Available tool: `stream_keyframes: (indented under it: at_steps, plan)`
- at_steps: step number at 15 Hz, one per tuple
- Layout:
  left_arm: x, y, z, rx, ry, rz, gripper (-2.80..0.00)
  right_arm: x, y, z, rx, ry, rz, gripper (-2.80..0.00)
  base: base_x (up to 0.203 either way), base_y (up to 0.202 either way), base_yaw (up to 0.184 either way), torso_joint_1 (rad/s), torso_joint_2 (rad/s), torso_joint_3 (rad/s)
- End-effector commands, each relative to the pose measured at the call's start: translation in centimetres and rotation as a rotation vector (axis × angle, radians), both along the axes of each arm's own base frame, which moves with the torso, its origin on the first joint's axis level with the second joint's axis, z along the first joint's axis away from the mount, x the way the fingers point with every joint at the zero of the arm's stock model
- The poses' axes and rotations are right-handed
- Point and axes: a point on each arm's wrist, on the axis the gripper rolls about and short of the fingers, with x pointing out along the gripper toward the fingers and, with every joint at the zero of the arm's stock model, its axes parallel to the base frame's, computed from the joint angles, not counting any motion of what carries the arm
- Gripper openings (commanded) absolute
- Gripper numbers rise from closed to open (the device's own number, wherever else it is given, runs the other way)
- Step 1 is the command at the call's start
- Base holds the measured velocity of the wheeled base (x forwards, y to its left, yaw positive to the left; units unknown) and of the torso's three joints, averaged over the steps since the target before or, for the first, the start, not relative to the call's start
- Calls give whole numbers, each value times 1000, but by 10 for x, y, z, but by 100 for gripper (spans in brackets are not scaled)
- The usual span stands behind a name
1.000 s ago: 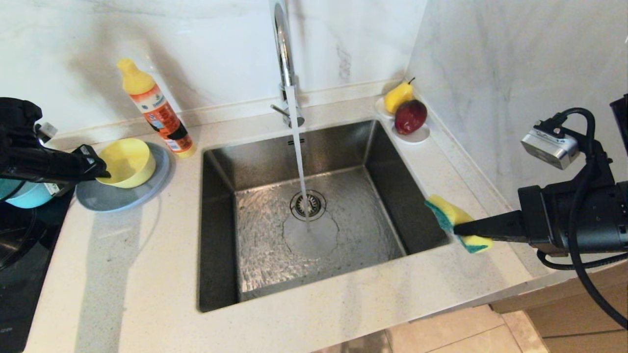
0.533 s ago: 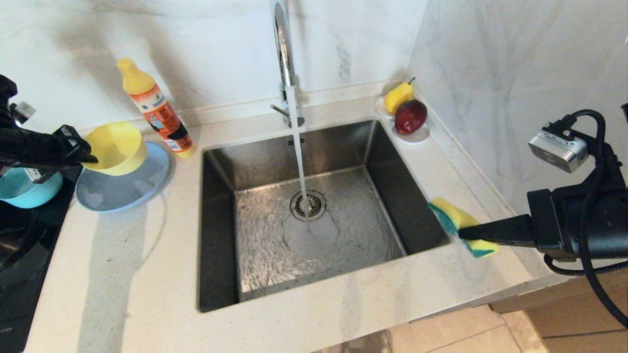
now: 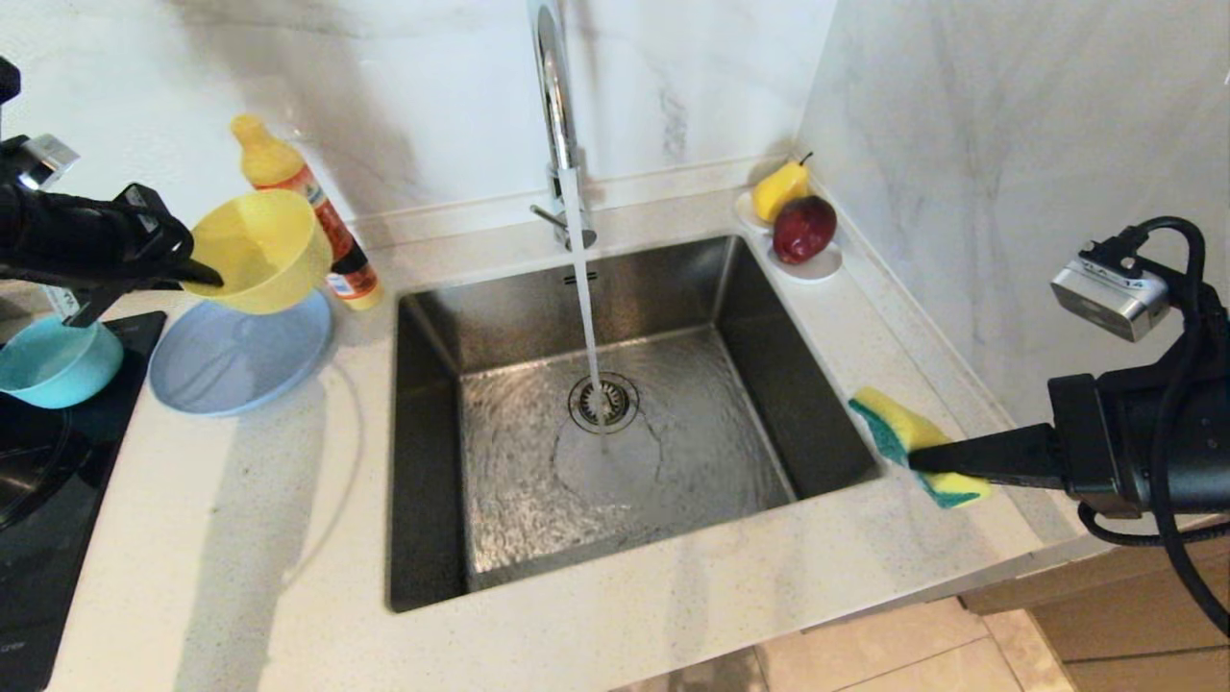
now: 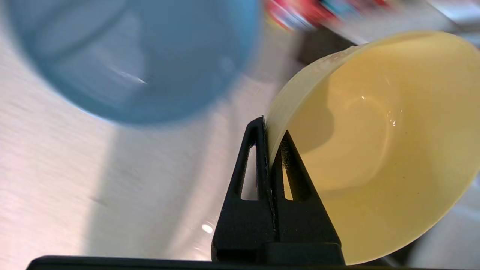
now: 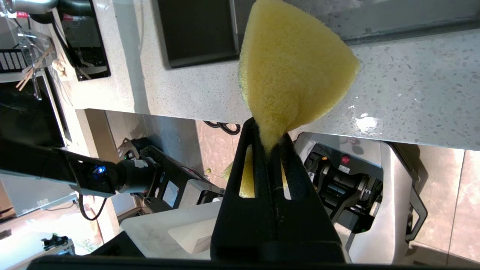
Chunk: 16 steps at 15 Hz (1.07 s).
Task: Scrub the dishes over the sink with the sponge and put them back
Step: Wash the bowl
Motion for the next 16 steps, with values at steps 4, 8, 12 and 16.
stream_keyframes:
  at_steps: [4, 8, 12, 16]
  plan:
    - [5, -68, -8, 9, 54, -61, -280, -2, -1, 2, 5, -8, 3, -280, 0, 0, 0, 0, 0, 0]
    - [12, -126, -20, -2, 96, -109, -280, -6, -3, 4, 10, -18, 3, -280, 0, 0, 0, 0, 0, 0]
    - [29, -164, -40, -24, 121, -116, -280, -12, -5, 0, 4, -16, 8, -280, 0, 0, 0, 0, 0, 0]
    - [47, -194, -56, -51, 85, -104, -280, -14, -6, -5, -4, -1, 7, -280, 0, 0, 0, 0, 0, 0]
